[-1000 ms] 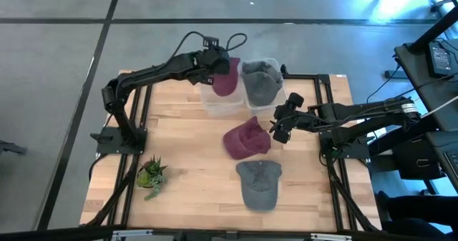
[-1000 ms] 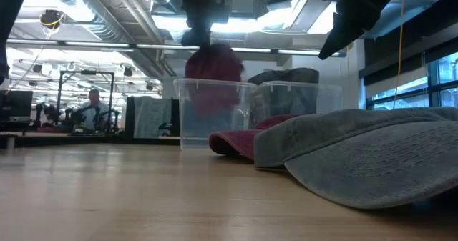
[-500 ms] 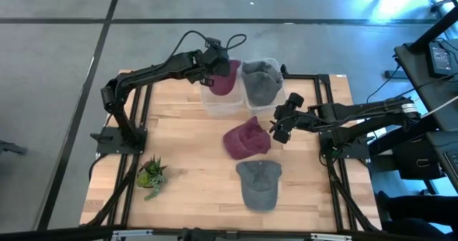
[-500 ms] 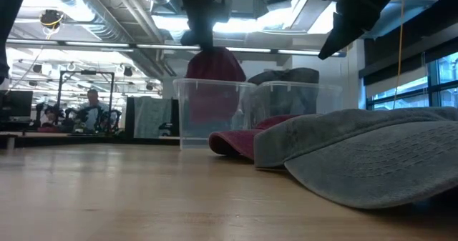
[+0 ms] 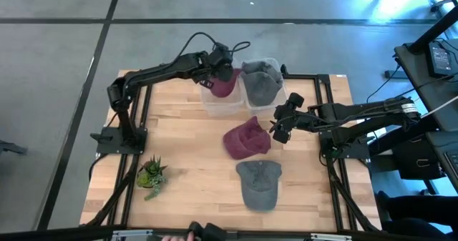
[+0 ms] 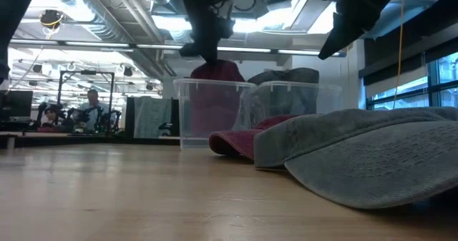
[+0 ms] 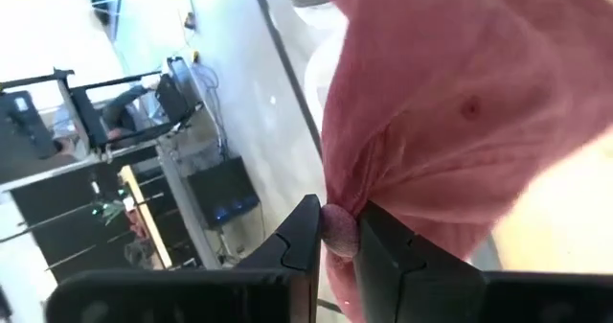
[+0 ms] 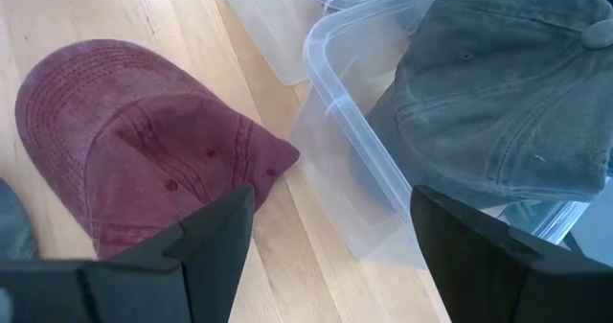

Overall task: Pick & Place hat
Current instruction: Put the bottom red cap into the left transparent bin

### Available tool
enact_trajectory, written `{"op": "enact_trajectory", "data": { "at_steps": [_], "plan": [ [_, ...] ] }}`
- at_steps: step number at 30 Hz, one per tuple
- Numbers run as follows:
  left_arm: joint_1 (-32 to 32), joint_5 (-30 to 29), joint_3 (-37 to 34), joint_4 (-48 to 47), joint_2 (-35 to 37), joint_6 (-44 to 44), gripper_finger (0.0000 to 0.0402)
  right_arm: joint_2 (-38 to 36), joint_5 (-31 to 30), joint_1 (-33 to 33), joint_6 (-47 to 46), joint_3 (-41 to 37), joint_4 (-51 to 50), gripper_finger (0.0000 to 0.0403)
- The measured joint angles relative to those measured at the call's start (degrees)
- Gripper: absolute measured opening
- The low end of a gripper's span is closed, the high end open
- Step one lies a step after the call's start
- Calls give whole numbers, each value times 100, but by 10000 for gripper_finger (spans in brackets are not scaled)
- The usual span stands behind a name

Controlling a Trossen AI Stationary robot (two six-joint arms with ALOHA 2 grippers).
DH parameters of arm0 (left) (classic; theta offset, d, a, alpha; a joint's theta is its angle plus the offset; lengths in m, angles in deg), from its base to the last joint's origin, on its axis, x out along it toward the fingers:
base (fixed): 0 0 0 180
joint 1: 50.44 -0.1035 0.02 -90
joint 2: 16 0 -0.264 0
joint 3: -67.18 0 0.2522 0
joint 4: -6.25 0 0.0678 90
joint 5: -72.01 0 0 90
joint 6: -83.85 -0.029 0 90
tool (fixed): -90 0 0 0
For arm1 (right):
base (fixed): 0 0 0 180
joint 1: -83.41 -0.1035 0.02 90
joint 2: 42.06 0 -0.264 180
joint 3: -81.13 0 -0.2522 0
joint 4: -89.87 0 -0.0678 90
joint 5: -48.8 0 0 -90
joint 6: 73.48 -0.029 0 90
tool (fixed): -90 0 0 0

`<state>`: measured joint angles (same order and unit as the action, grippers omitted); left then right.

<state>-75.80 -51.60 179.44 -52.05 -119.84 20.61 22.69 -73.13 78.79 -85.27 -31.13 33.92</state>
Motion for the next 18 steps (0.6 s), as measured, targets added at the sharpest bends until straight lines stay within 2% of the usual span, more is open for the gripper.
{"op": "enact_trajectory", "data": {
  "at_steps": [7,14,18],
  "plan": [
    [-135,-348,0,-22,-259,-4,55,0,0,0,22,0,-11,280],
    [-212,-521,0,-79,-325,-9,44,0,0,0,22,0,-13,280],
    [-173,-1048,0,-340,-325,-189,52,0,0,0,58,0,-13,280]
  ]
}}
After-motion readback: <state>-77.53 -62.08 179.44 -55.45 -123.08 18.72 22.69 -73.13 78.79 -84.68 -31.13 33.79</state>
